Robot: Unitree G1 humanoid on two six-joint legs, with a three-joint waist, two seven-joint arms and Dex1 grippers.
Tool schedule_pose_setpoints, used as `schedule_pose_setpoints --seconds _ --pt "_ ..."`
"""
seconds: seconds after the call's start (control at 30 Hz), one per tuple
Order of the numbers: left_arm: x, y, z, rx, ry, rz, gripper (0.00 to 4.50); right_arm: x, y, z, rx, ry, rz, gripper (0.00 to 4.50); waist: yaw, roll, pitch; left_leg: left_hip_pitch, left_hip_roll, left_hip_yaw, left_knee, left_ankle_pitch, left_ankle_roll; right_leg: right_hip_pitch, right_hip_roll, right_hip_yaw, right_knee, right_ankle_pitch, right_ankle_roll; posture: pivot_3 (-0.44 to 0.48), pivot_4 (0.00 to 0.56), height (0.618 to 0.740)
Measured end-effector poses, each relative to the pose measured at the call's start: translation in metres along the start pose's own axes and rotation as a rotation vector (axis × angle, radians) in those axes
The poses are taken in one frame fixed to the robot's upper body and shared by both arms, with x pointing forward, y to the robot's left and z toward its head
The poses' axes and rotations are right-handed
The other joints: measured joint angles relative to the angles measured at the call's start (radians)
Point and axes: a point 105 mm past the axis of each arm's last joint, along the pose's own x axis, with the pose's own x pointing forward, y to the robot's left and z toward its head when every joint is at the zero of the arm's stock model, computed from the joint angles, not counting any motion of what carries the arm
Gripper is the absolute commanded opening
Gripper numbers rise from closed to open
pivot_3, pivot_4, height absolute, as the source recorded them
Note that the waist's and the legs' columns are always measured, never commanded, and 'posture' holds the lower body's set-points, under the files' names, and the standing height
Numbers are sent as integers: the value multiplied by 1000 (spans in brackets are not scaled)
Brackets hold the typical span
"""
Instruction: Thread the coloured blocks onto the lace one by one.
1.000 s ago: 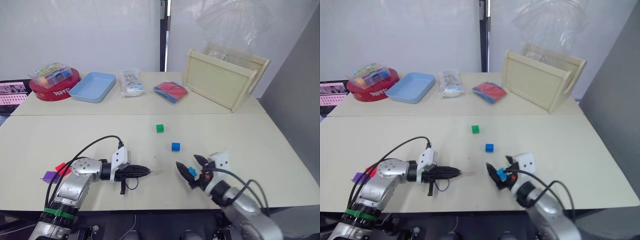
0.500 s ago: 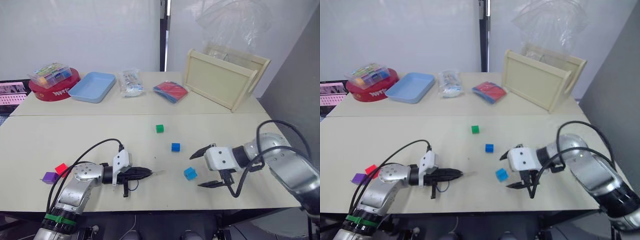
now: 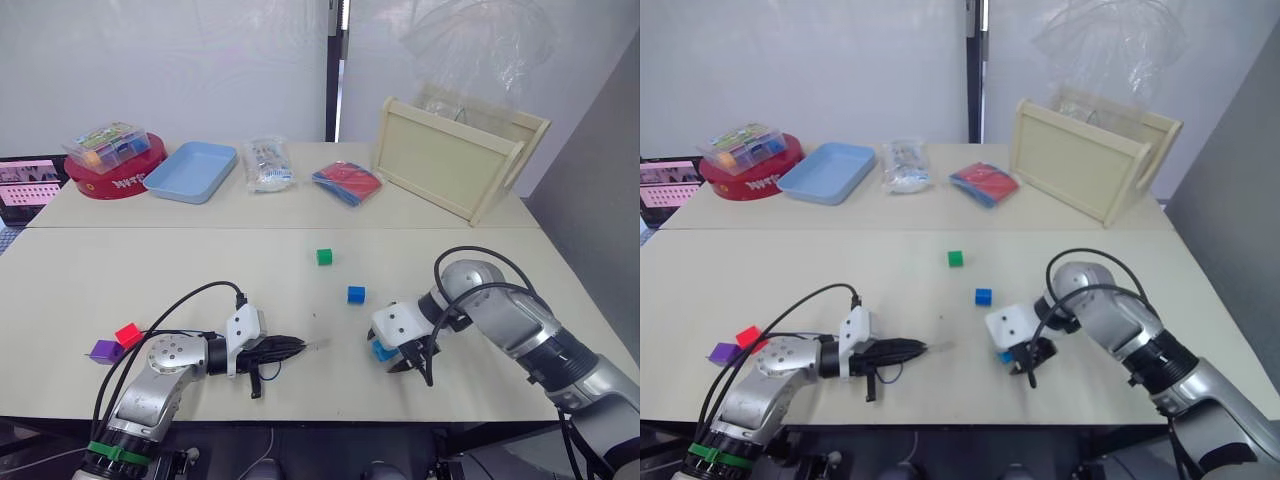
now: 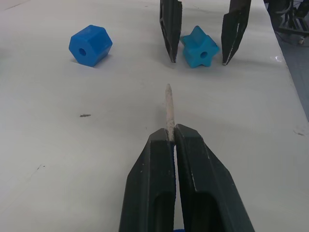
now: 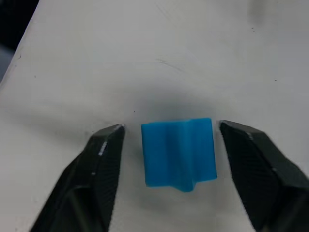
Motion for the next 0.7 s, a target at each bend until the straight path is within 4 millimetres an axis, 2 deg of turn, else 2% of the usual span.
schedule_pose_setpoints --seconds 0.1,0.27,0.43,0.7 --pt "0 0 1 3 0 0 0 -1 3 -1 99 -5 -13 1378 3 0 0 0 0 0 0 0 0 0 0 0 0 0 0 0 150 740" --pt "0 0 1 5 1 -3 0 -2 6 2 288 -35 -69 1379 2 0 0 0 0 0 0 0 0 0 0 0 0 0 0 0 150 740" --pt "3 3 8 30 -5 -19 0 4 -4 20 405 -103 -148 1379 0 0 0 0 0 0 0 0 0 0 0 0 1 0 0 0 150 740" --pt "8 1 10 35 0 -75 0 13 -7 22 461 -73 -212 1379 2 0 0 -1 -1 0 0 0 0 -1 0 0 1 0 0 0 150 740"
